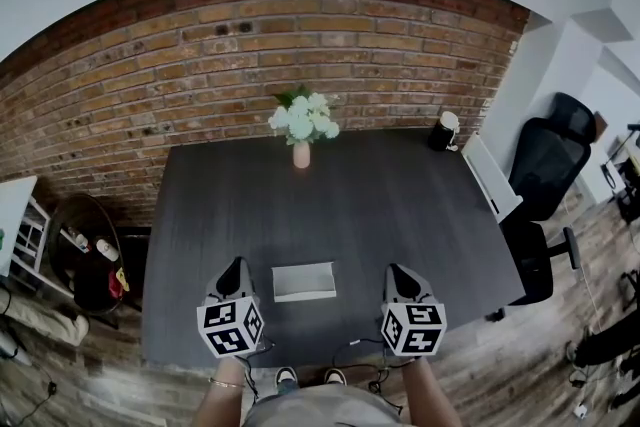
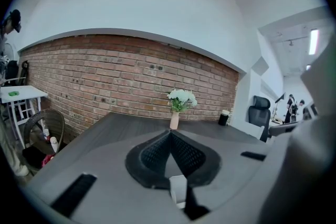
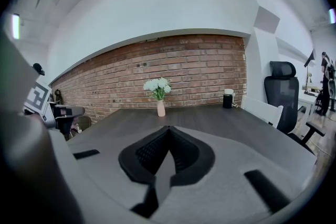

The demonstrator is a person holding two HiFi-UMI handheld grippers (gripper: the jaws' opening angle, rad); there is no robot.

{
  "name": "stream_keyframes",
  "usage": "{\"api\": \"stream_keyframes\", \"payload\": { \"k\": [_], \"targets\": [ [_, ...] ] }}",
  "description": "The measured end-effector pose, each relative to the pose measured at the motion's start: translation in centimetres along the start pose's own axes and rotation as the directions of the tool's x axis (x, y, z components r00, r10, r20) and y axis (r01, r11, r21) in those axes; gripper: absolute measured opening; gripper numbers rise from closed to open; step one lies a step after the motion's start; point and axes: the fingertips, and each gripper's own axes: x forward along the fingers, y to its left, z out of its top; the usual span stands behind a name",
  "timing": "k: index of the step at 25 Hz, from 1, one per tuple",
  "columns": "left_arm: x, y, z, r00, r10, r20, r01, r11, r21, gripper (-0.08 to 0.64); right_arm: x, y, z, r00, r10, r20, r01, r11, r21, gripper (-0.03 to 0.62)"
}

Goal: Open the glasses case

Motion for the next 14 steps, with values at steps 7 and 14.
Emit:
{"api": "stream_keyframes", "payload": {
  "k": [7,14],
  "targets": [
    [0.2,0.0,-0.5,1.0,0.001,-0.009,-0.001,1.0,-0.002,-0.005,0.1,-0.1,-0.3,1.0,0.007,-0.011,-0.007,1.0,0.002,0.002],
    [0.8,0.2,-1.1,1.0,-0.008,-0.022,0.007,1.0,-0.008,-0.005,0.6,-0.2,-0.7,1.0,0.0,-0.024,0.001,1.0,0.003,0.002]
  ]
}}
